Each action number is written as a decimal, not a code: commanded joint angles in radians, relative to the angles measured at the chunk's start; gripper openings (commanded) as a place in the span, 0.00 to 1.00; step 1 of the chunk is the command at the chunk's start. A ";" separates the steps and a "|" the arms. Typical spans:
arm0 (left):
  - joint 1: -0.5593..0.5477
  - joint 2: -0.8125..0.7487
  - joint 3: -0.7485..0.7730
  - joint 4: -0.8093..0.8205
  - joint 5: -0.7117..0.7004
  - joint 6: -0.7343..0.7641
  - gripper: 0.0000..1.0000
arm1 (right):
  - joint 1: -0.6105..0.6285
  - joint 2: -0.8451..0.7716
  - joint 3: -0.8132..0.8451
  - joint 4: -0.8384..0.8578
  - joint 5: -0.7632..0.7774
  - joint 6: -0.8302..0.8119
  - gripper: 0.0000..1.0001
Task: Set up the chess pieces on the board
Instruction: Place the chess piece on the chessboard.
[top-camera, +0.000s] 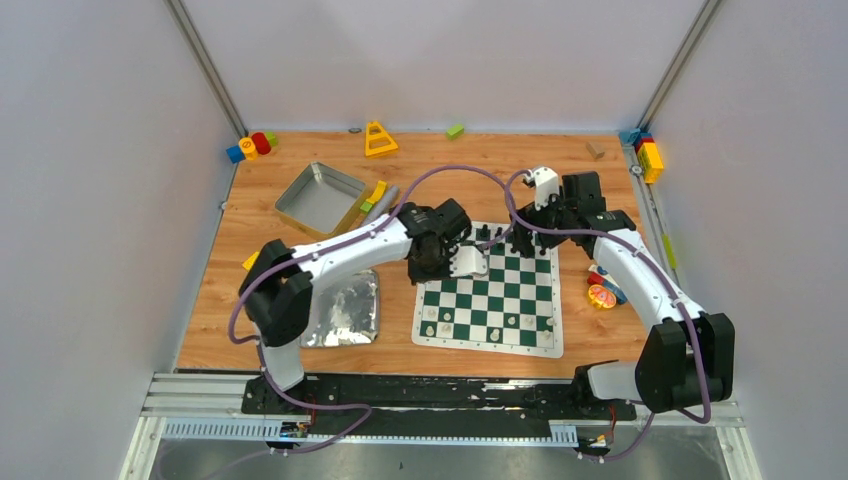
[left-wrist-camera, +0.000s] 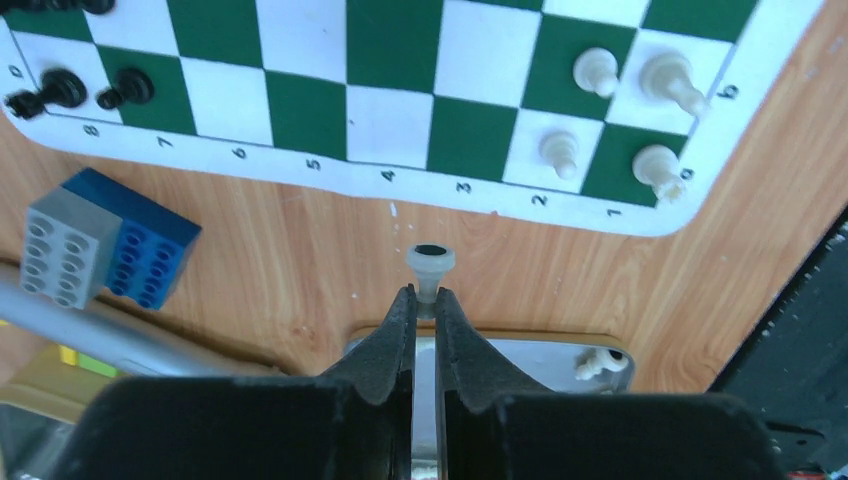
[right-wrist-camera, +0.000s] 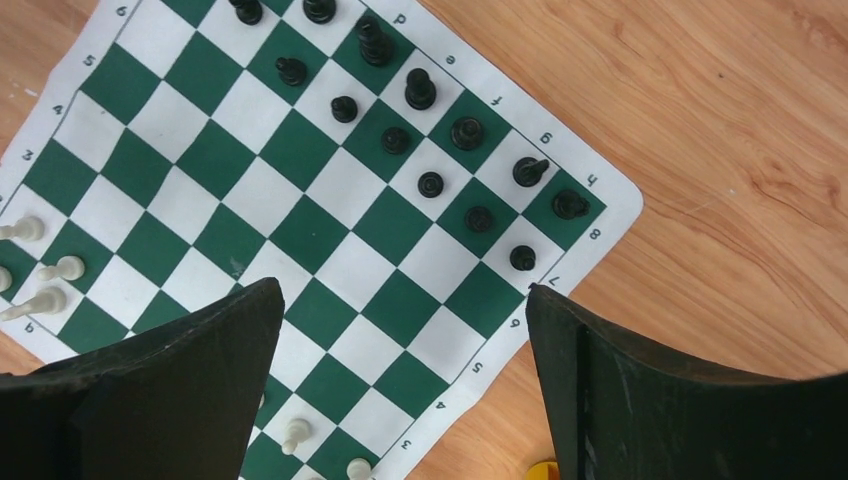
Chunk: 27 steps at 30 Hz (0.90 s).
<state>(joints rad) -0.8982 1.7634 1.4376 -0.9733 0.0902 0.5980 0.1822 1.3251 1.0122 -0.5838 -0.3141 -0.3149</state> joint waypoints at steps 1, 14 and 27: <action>-0.060 0.115 0.140 -0.108 -0.134 -0.021 0.05 | -0.015 0.014 0.032 0.045 0.103 0.041 0.93; -0.152 0.436 0.425 -0.310 -0.306 -0.014 0.08 | -0.151 0.007 0.049 0.043 0.153 0.099 0.93; -0.185 0.590 0.573 -0.453 -0.337 -0.020 0.11 | -0.156 0.009 0.051 0.030 0.114 0.091 0.93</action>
<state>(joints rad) -1.0653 2.3184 1.9572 -1.3563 -0.2375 0.5877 0.0299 1.3464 1.0203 -0.5713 -0.1852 -0.2363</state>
